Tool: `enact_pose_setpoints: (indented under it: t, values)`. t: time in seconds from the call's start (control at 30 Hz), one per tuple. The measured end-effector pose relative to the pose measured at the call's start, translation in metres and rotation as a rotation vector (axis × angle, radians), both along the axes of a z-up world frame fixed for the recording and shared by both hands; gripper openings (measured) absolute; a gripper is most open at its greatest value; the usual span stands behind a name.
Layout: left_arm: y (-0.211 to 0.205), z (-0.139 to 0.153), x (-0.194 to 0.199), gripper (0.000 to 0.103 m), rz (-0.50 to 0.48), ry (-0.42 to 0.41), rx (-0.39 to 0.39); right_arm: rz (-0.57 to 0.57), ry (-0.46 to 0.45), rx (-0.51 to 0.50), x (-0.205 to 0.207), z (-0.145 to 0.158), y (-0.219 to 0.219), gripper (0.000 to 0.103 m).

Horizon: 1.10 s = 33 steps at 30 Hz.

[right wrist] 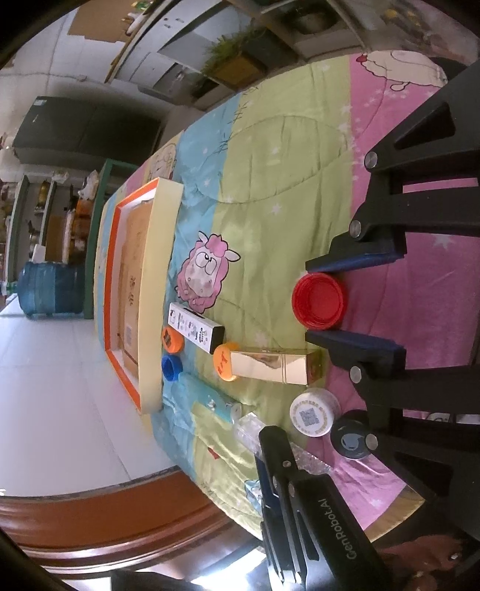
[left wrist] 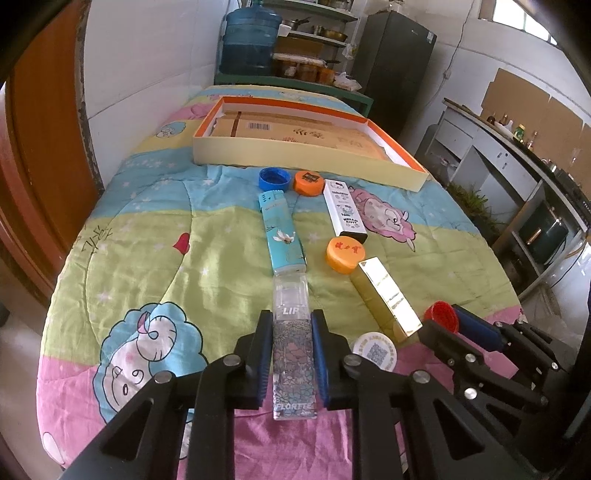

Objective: Organize rigid objects
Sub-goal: 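Grasp the clear plastic tube with the left gripper while the right gripper grasps the red cap, then carry the clear tube and red cap over the cardboard tray with both grippers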

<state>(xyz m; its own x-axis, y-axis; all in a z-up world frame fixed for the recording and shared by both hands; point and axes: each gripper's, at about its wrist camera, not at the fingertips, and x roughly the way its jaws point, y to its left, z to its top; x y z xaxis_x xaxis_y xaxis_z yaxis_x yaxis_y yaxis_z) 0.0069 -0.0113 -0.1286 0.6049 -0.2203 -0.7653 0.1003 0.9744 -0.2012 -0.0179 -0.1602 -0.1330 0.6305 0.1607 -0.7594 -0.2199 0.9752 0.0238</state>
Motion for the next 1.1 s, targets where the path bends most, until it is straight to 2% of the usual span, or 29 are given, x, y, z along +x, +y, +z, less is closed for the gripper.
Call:
enact_pose_setpoints:
  t: [0.3, 0.6, 0.83, 1.1]
  values:
    - [0.003, 0.019, -0.006, 0.02, -0.006, -0.046, -0.005, -0.037, -0.033, 0.039, 0.0, 0.015, -0.014, 0.03]
    - [0.008, 0.056, -0.003, 0.02, 0.007, -0.124, 0.001, -0.049, -0.08, 0.058, 0.011, 0.038, -0.021, 0.03]
    - [0.01, 0.08, 0.018, 0.02, 0.006, -0.151, 0.014, -0.032, -0.127, 0.062, 0.032, 0.059, -0.021, 0.03]
    - [0.016, 0.104, 0.06, 0.02, 0.021, -0.189, 0.02, -0.001, -0.158, 0.105, 0.069, 0.083, -0.023, 0.03]
